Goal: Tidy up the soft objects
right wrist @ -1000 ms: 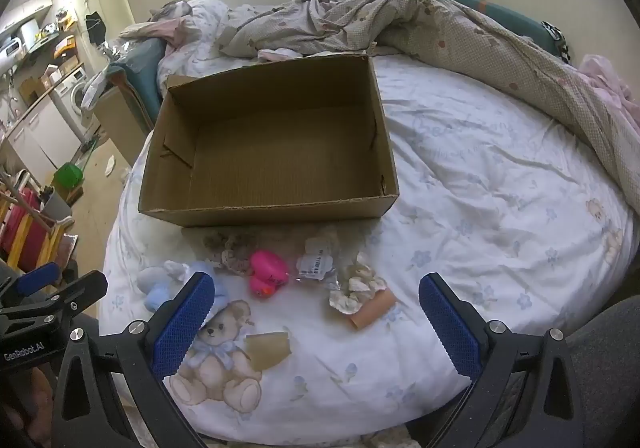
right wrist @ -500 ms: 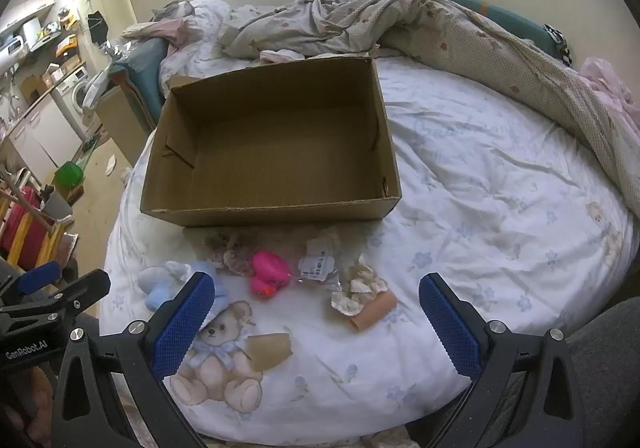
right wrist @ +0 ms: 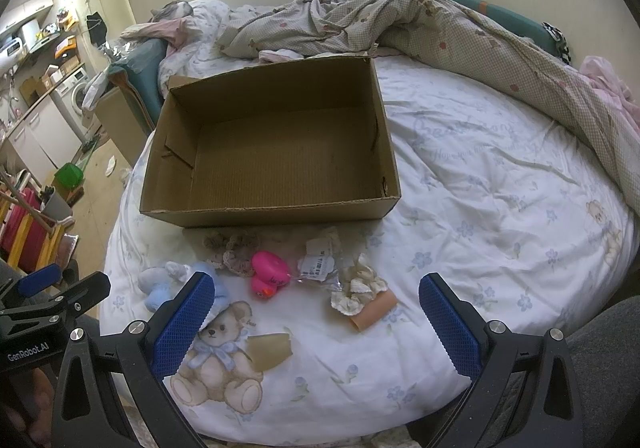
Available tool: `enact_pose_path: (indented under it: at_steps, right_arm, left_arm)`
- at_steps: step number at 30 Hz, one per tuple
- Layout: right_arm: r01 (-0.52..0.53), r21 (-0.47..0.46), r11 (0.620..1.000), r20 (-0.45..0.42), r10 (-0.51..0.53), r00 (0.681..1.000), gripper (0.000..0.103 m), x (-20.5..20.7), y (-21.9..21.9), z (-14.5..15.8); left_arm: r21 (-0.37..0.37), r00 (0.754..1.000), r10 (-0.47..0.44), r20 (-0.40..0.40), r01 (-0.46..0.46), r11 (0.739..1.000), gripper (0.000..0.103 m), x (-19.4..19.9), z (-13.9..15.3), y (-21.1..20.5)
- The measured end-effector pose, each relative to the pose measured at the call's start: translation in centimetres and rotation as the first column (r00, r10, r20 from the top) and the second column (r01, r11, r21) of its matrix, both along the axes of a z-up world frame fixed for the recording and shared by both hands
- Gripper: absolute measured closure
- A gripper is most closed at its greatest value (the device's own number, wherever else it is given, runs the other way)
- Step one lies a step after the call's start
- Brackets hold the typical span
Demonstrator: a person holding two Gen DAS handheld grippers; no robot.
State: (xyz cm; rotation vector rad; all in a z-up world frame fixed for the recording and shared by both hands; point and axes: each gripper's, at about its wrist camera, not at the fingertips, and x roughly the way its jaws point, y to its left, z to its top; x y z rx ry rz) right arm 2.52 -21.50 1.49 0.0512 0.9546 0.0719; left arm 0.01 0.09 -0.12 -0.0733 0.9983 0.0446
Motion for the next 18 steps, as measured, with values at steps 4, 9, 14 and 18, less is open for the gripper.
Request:
enact_pose_path:
  at_steps: [4,9,14,18]
  right_arm:
    - [0.001,0.000,1.000,0.000,-0.001,1.000,0.000,0.00,0.01,-0.01]
    - [0.000,0.001,1.000,0.000,0.000,1.000,0.000,0.00,0.02,-0.03]
    - [0.001,0.001,1.000,0.001,-0.001,1.000,0.000,0.01,0.01,-0.04]
    - [0.000,0.002,1.000,0.001,0.000,1.000,0.000,0.02,0.12,-0.03]
  left_arm:
    - [0.001,1.000,-0.001,-0.001,0.001,1.000,0.000,0.03,0.02,0.01]
    - [0.000,1.000,0.000,-0.001,0.000,1.000,0.000,0.03,0.02,-0.01]
    - [-0.003,1.000,0.001,0.004,-0.001,1.000,0.000,0.00,-0.05,0.01]
    - [-0.003,1.000,0.002,0.003,-0.002,1.000,0.000,0.01,-0.08,0.04]
